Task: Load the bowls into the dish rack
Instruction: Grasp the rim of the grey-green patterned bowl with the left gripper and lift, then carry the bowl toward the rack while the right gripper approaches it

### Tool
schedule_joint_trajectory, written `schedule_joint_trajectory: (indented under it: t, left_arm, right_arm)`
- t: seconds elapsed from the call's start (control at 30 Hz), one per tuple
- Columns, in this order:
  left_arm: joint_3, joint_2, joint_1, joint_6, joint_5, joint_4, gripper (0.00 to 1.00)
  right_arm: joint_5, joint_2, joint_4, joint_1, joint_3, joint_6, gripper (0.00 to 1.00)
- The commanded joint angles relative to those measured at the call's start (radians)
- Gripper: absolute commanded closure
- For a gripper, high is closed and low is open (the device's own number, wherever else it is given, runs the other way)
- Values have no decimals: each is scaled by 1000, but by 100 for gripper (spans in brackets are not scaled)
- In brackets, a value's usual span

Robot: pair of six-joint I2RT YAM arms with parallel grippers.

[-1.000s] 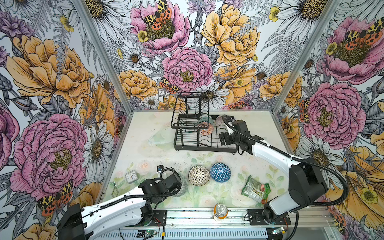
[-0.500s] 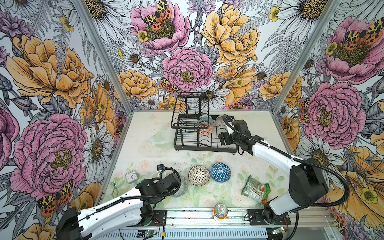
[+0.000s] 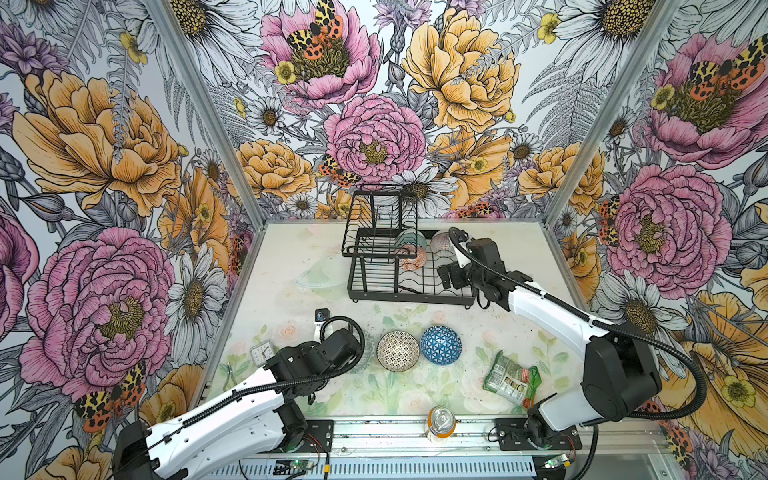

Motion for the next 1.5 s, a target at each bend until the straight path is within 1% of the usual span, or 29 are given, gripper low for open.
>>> schedule_joint_trajectory:
  t: [0.0, 0.2, 0.43, 0.6, 0.87, 1.03, 1.2, 1.47]
  left_arm:
    - [63, -5, 17, 122, -74, 133, 100]
    - [112, 64, 64, 251, -77, 335, 100]
    - [180, 171, 72, 370, -40, 477, 100]
    - [214, 222, 81, 451, -1, 586, 100]
    - [299, 359, 89, 496, 96, 670, 100]
    - [352, 442, 94, 517, 146, 702, 100]
    - [391, 507, 99, 534, 200, 748, 100]
    - [435, 596, 97, 536, 273, 831, 100]
  right_arm:
    - [-27, -45, 8, -8, -8, 21, 1]
    - [-50, -74, -1, -9, -11, 35, 0]
    - [-61, -129, -21, -8, -14, 38, 1]
    - [-110, -147, -18, -6, -15, 50, 0]
    - [-176, -196, -18, 19, -13, 51, 1]
    - [-181, -248, -18, 44, -33, 51, 1]
    - [-195, -298, -16, 71, -54, 86, 0]
    - [-208, -324, -15, 113, -66, 153, 1]
